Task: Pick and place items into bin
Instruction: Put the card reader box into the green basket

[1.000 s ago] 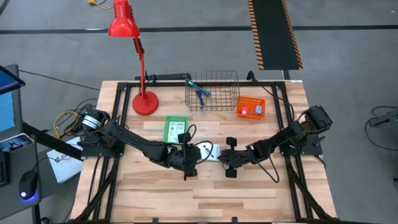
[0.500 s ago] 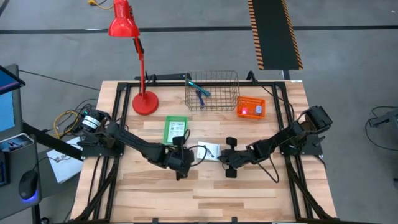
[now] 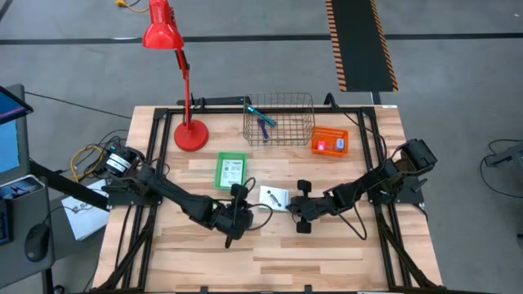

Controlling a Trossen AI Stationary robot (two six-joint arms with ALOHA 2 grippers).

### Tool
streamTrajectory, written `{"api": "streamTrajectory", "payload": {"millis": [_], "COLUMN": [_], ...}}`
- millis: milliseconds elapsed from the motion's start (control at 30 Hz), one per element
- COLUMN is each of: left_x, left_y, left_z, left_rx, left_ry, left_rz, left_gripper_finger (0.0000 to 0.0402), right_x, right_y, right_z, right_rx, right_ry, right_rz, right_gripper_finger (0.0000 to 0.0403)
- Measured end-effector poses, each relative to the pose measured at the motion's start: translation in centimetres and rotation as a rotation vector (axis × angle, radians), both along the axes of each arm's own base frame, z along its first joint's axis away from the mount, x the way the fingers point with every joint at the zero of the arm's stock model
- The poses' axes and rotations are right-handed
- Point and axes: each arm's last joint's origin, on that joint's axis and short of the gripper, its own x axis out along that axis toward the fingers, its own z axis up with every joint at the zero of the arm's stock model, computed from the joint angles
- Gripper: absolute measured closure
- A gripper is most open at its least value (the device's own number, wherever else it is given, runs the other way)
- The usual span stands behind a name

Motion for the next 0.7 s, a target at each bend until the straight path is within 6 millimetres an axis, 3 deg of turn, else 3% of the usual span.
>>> {"api": "streamTrajectory", "payload": {"millis": [167, 367, 700], "left_x": [-0.1, 0.0, 1.0], "left_y": [-0.2, -0.1, -0.2], "left_z": [0.1, -0.4, -5.3], "left_rx": [0.11, 0.179, 0.414], "left_ry": [0.001, 0.029, 0.148], "left_rz": [-0.032, -0.062, -0.099], "left_gripper_finger": [0.0307, 0.0267, 0.0226], "right_x": [0.0, 0.0, 0.0], "right_y": [0.0, 0.0, 0.0], "right_z": [0.0, 0.0, 0.0], "right_rx": [0.0, -0.001, -0.001], "right_ry": [0.0, 0.0, -0.002], "right_rz": [0.0, 0.001, 0.002], "right_gripper_finger": [0.0403, 0.0403, 0.0403]}}
